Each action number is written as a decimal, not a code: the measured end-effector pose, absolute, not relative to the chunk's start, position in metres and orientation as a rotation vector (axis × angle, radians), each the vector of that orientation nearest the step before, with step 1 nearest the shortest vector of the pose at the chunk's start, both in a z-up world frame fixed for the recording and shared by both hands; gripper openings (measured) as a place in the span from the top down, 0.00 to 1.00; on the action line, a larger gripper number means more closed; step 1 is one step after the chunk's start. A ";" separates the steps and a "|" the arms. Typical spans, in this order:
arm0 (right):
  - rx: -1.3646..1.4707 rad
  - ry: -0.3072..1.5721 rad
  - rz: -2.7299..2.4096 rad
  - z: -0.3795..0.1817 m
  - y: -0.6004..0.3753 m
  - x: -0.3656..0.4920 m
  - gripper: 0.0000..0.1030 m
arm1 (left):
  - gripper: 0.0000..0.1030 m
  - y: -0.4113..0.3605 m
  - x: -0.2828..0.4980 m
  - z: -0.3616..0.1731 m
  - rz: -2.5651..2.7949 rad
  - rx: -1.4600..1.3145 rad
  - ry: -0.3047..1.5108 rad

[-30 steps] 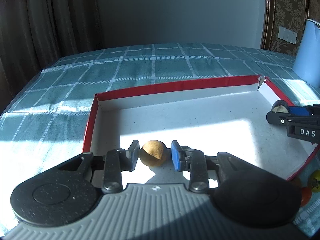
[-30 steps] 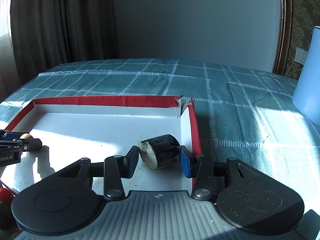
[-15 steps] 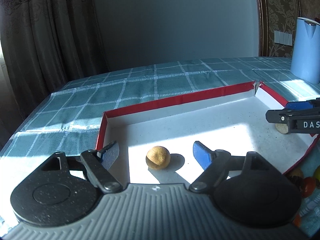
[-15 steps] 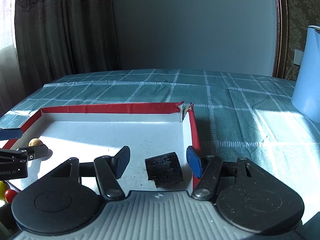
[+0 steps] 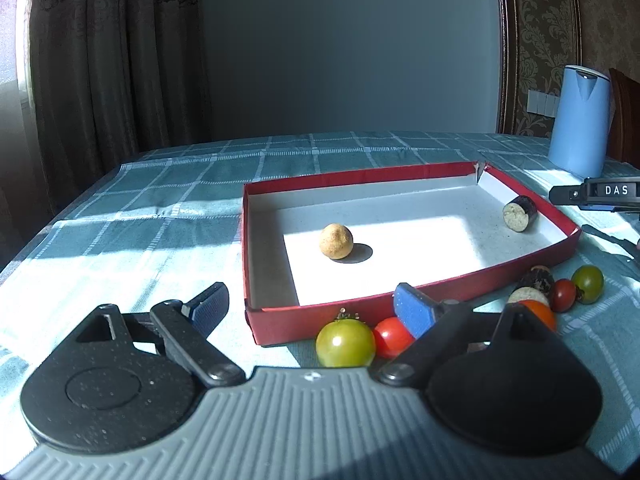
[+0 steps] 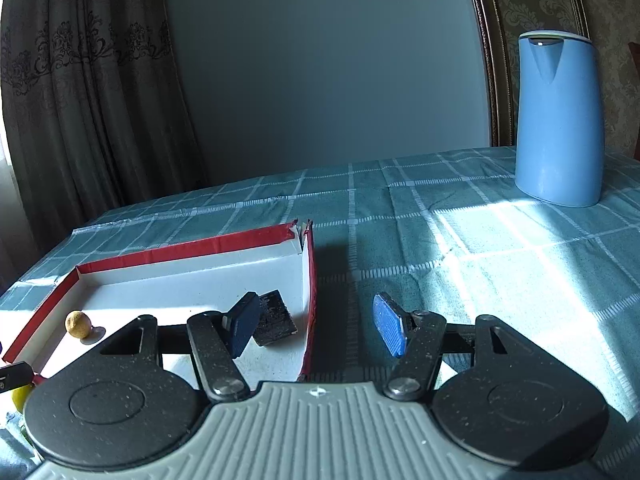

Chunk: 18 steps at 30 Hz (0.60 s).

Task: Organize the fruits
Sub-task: 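Move both tools back out of the box toward the remaining produce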

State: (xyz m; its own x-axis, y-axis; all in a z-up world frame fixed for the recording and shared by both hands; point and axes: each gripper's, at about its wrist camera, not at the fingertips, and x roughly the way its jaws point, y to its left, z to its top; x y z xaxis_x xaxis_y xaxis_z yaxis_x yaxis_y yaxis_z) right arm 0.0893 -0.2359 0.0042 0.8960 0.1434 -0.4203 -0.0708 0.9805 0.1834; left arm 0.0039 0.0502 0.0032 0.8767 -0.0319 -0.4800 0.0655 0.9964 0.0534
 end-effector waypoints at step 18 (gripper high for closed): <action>0.266 0.436 0.105 -0.001 -0.253 0.067 0.33 | 0.28 0.051 -0.005 -0.006 -0.159 0.104 0.570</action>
